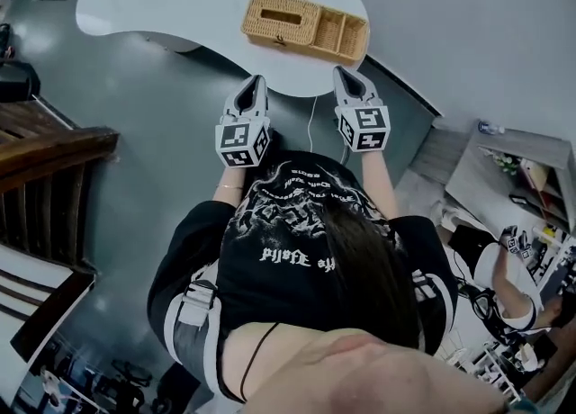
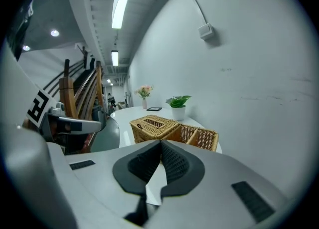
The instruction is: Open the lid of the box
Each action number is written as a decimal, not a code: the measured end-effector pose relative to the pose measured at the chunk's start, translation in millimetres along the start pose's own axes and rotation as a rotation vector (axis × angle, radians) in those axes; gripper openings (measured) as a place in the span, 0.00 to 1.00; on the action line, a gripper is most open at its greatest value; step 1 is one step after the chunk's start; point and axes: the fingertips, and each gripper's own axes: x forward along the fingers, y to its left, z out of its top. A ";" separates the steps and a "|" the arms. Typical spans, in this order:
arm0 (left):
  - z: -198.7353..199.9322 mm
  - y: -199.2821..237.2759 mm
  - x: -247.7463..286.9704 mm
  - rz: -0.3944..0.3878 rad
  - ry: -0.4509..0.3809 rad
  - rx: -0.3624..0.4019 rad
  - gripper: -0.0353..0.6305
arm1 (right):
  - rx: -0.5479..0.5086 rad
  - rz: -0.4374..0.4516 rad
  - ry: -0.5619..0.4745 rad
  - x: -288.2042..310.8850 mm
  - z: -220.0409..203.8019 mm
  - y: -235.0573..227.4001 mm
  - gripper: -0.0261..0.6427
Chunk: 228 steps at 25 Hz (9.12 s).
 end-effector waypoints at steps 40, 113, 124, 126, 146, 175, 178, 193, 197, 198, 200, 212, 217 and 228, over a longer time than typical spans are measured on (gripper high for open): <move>1.4 -27.9 16.4 -0.159 0.090 0.030 0.10 | -0.172 0.244 0.307 -19.6 -9.9 49.9 0.32; 4.2 -8.1 7.7 -0.062 0.081 0.002 0.10 | -0.583 0.365 0.414 -22.7 42.7 64.3 0.09; 5.7 -13.7 11.5 -0.062 0.094 0.025 0.10 | -0.631 0.385 0.396 -19.0 61.1 54.9 0.09; 6.7 -15.0 12.5 -0.064 0.093 0.025 0.10 | -0.642 0.385 0.387 -18.6 65.5 52.6 0.09; 7.9 -22.3 13.8 -0.063 0.091 0.033 0.10 | -0.708 0.375 0.332 -9.7 101.9 35.1 0.09; 7.8 -8.4 31.9 -0.030 0.101 0.025 0.10 | -0.807 0.385 0.344 33.9 133.2 -14.9 0.09; 7.6 -8.9 32.7 -0.029 0.104 0.026 0.10 | -0.812 0.386 0.349 38.0 134.5 -19.1 0.09; 3.7 -9.0 32.6 0.001 0.111 0.005 0.10 | -0.825 0.369 0.395 62.8 135.5 -44.3 0.09; -0.1 -2.2 30.0 0.022 0.113 -0.001 0.10 | -0.824 0.373 0.400 72.1 133.1 -47.6 0.09; -0.9 -1.0 29.7 0.025 0.115 -0.003 0.10 | -0.829 0.371 0.402 74.2 132.7 -48.8 0.09; -3.0 0.0 30.3 0.030 0.121 -0.007 0.10 | -0.839 0.367 0.405 78.5 131.4 -51.7 0.09; -2.3 -8.6 41.7 0.024 0.132 0.005 0.10 | -0.829 0.368 0.426 102.7 123.2 -71.8 0.09; 4.7 -7.6 41.8 0.033 0.132 0.005 0.10 | -0.803 0.372 0.432 108.1 125.8 -78.6 0.09; 8.1 2.2 44.2 0.055 0.132 0.018 0.10 | -0.796 0.372 0.457 125.2 110.0 -89.2 0.09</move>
